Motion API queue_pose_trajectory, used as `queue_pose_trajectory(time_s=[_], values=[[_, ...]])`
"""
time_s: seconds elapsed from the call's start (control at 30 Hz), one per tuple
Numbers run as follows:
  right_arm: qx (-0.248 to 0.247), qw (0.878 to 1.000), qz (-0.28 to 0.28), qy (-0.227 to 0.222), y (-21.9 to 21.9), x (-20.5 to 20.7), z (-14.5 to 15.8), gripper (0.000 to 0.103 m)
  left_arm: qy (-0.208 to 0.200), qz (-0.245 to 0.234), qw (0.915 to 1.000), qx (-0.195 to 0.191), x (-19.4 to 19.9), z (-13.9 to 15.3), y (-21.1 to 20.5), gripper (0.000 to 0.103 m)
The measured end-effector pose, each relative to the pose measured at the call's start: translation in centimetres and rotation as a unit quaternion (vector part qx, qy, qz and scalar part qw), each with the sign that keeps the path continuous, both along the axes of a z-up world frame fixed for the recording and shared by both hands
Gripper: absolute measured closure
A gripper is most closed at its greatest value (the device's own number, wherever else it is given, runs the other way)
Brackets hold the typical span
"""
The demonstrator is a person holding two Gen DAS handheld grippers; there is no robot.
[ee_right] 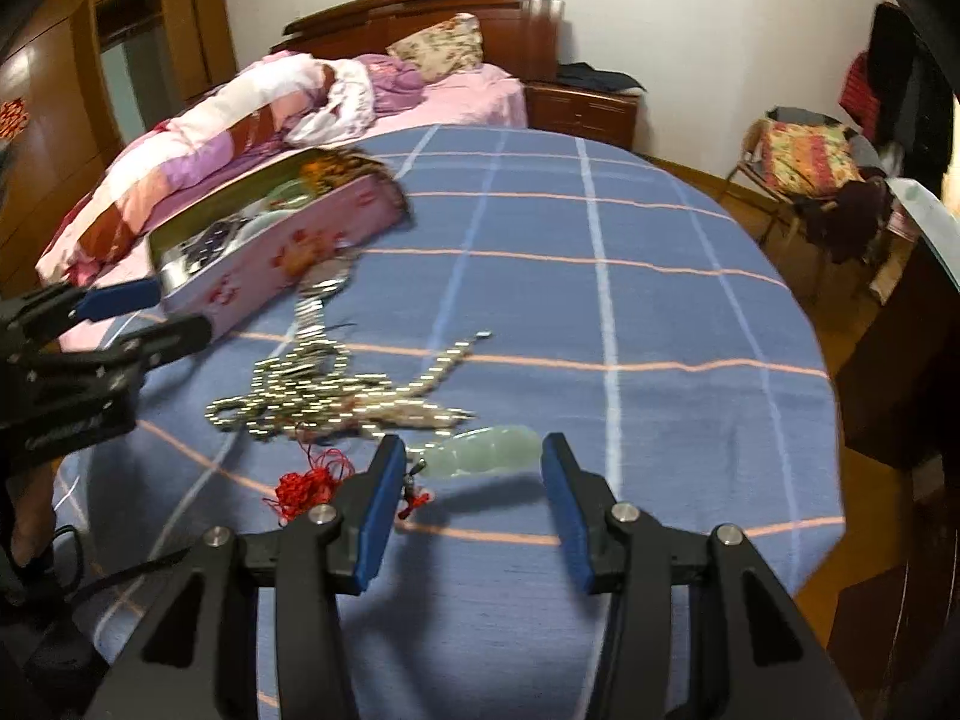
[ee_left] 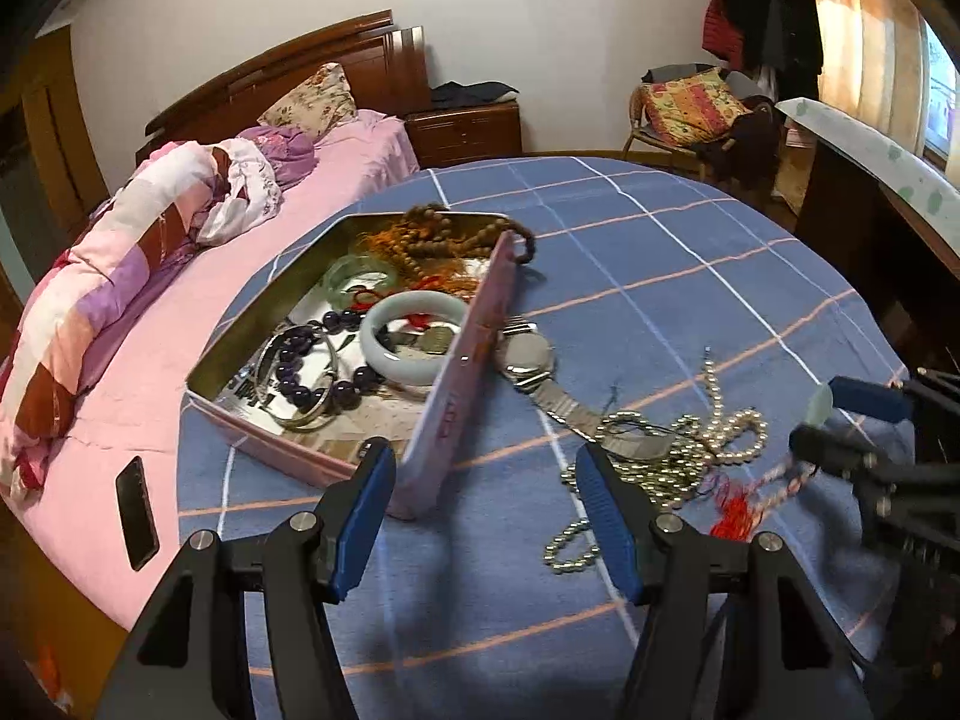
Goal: Organize jewelry
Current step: 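Grasp the green jade pendant with the right tool while the left tool grasps the silver bead chain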
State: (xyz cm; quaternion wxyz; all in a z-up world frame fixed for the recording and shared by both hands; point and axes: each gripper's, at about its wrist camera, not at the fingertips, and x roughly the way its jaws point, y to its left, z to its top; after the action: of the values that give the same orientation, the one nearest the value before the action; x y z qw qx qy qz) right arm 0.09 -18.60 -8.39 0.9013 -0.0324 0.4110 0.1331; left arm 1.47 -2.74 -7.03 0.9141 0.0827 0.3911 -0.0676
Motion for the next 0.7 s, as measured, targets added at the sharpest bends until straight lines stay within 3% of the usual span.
queue_pose_trajectory(time_s=[0.1, 0.4, 0.53, 0.6, 0.7], values=[[0.000, 1.000, -0.007, 0.000, -0.8, 0.0, 0.0, 0.053, -0.001, -0.006, 1.0000, 0.000, -0.1, -0.1, -0.4, 0.040], [0.007, 1.000, -0.011, 0.001, -1.5, 0.2, -0.2, 0.053, 0.049, -0.055, 0.9971, -0.022, 0.3, -2.3, -1.9, 0.042], [0.008, 1.000, -0.006, 0.000, -1.4, 0.1, -0.3, 0.053, 0.080, -0.073, 0.9936, -0.031, 0.9, -4.0, -2.2, 0.070], [0.008, 1.000, -0.005, -0.001, -1.4, 0.1, -0.3, 0.053, 0.075, -0.082, 0.9933, -0.029, 0.8, -3.8, -2.3, 0.096], [0.011, 1.000, -0.006, -0.004, -1.4, 0.0, -0.2, 0.053, 0.056, -0.092, 0.9936, -0.033, 0.1, -2.8, -2.3, 0.099]])
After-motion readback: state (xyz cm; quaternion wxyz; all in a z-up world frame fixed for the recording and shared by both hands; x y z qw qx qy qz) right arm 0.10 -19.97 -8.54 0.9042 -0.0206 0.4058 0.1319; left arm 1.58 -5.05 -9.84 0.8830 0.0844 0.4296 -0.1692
